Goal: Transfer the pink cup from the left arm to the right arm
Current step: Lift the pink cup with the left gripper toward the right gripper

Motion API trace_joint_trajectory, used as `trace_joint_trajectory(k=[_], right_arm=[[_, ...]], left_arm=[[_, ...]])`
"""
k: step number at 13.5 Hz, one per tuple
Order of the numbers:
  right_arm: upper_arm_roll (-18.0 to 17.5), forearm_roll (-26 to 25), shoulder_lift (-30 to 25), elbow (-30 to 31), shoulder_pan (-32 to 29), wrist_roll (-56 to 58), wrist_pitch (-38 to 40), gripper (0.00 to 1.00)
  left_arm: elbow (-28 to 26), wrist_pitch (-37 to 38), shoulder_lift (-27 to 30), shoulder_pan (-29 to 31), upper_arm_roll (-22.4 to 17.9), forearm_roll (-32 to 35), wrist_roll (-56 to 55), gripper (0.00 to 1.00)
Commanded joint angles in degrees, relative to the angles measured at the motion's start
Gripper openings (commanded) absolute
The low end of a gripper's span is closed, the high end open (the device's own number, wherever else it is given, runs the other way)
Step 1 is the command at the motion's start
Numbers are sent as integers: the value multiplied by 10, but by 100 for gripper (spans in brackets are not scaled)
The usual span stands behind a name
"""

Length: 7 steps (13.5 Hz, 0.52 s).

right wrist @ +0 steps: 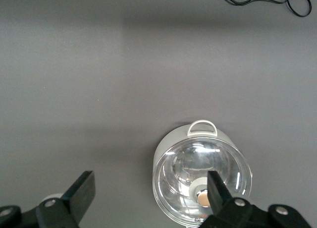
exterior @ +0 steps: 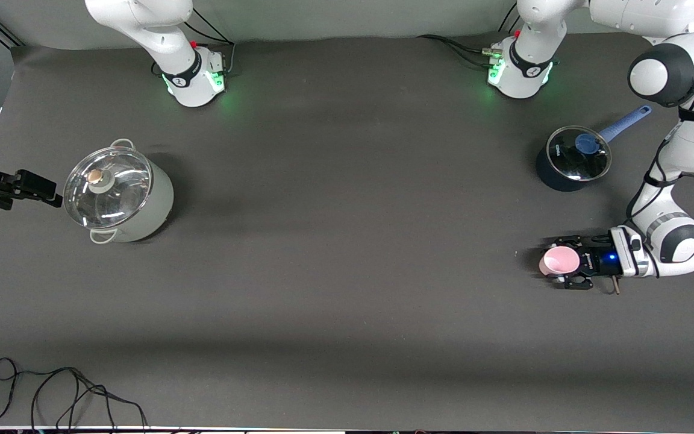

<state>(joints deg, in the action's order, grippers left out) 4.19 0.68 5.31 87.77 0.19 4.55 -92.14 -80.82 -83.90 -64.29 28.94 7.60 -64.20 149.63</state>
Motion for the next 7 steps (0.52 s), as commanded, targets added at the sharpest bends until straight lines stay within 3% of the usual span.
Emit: trace_joint_trajectory(k=[1, 3, 7], right_arm=[[0, 0, -2, 4, 2, 3, -6, 100], [0, 0, -2, 4, 2, 4, -7, 100], [0, 1, -2, 4, 2, -8, -8, 100]], left_arm=[[8, -4, 0, -28, 12, -7, -7, 0], [8, -15, 0, -35, 51, -9, -6, 0], [8, -117, 2, -89, 123, -68, -4, 0]])
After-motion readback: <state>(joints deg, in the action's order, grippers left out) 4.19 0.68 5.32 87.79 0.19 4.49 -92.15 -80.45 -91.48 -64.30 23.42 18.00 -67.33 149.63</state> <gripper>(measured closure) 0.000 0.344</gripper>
